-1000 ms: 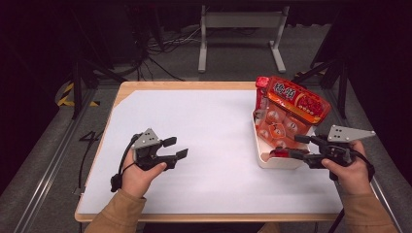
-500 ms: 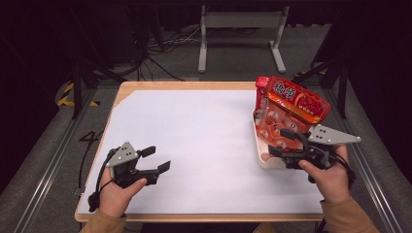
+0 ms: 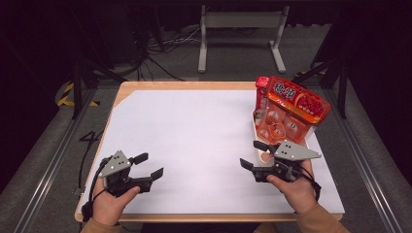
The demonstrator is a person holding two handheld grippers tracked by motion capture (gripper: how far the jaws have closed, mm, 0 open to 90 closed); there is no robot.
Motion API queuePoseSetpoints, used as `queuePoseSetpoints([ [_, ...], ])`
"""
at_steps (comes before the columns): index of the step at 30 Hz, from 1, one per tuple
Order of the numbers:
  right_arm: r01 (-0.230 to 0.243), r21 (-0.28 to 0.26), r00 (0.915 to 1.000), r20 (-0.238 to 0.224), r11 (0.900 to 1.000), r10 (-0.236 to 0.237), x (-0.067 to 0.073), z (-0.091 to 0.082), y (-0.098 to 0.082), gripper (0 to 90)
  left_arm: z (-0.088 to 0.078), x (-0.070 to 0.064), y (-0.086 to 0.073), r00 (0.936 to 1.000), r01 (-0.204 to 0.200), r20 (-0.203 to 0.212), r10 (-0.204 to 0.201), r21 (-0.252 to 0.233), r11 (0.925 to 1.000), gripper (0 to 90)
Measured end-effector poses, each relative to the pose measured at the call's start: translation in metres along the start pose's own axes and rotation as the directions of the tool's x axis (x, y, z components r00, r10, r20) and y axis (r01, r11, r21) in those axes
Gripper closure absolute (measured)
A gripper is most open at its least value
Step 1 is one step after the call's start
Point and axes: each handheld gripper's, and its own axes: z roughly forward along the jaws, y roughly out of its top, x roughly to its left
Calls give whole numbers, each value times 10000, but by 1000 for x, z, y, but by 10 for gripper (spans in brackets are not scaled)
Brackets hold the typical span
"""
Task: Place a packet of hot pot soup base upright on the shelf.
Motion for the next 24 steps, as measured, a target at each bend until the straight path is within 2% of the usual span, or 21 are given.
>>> queuePoseSetpoints([
  [4, 129, 172, 9999, 96, 9998, -130, 2, 10, -12, 249, 2, 2, -6, 10000, -25, 14, 25, -26, 10000, 230],
  [7, 341, 346, 9994, 75, 9988, -344, 1, 15, -20, 242, 5, 6, -12, 9997, -249, 39, 249, -8, 9997, 227],
  [9, 448, 489, 9990, 16, 9978, -449, 1, 19, -26, 241, 8, 10, -15, 9997, -201, 110, 201, -43, 9998, 226],
  [12, 492, 559, 9987, 90, 9972, -498, 1, 24, -35, 241, 12, 17, -22, 9997, -97, 208, 98, -70, 9999, 224],
  [16, 493, 682, 9985, 223, 9965, -510, 1, 28, -44, 241, 16, 22, -28, 9996, -249, 161, 248, 13, 9997, 221],
  [18, 508, 637, 9983, 246, 9967, -524, 1, 30, -47, 245, 17, 23, -30, 9989, -467, 50, 467, 86, 9989, 220],
  [20, 726, 611, 9964, 404, 9955, -752, 3, 31, -49, 245, 19, 24, -32, 9984, -567, 50, 567, 100, 9983, 217],
  [24, 632, 600, 9971, 375, 9962, -655, 5, 34, -52, 246, 22, 23, -35, 9986, -508, 132, 506, 139, 9986, 207],
])
